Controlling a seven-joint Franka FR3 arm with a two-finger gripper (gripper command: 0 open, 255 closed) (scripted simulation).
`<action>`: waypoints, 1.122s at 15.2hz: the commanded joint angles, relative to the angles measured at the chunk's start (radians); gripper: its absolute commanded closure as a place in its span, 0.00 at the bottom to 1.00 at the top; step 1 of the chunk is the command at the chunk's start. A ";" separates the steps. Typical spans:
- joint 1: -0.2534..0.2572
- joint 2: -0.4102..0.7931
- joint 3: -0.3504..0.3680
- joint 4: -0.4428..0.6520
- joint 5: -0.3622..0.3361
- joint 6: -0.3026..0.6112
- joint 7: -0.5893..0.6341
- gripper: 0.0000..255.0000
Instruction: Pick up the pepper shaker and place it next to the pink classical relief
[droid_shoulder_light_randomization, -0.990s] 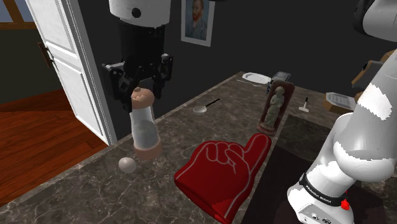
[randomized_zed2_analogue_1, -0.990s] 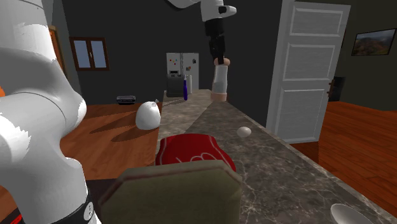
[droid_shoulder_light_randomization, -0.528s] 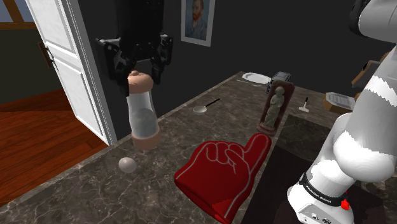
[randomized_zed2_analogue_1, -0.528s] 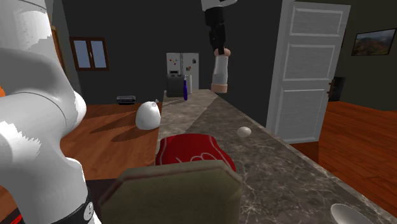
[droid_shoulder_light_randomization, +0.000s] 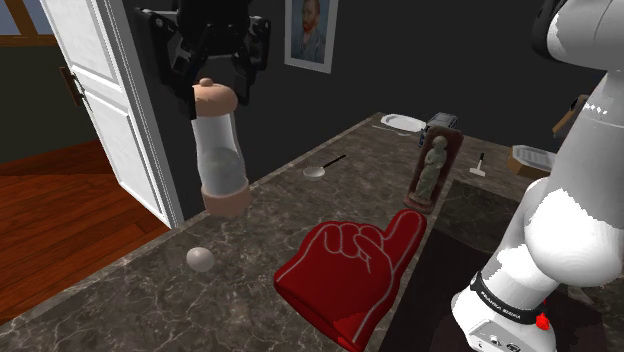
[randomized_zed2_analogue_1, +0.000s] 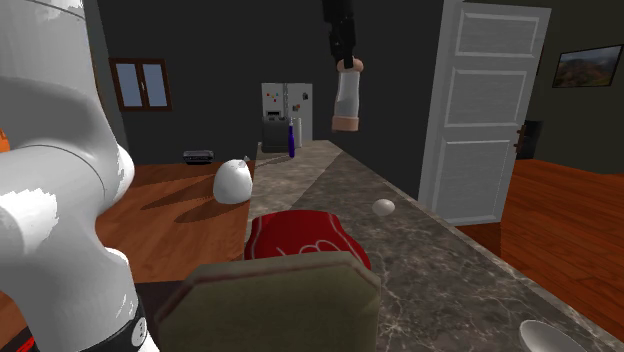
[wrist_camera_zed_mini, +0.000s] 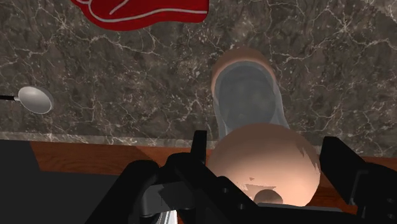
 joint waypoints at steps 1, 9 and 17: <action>0.008 0.016 0.004 0.047 -0.012 -0.035 0.003 1.00; 0.070 0.114 0.020 0.271 -0.091 -0.189 0.026 1.00; 0.217 0.264 0.019 0.588 -0.227 -0.382 0.039 1.00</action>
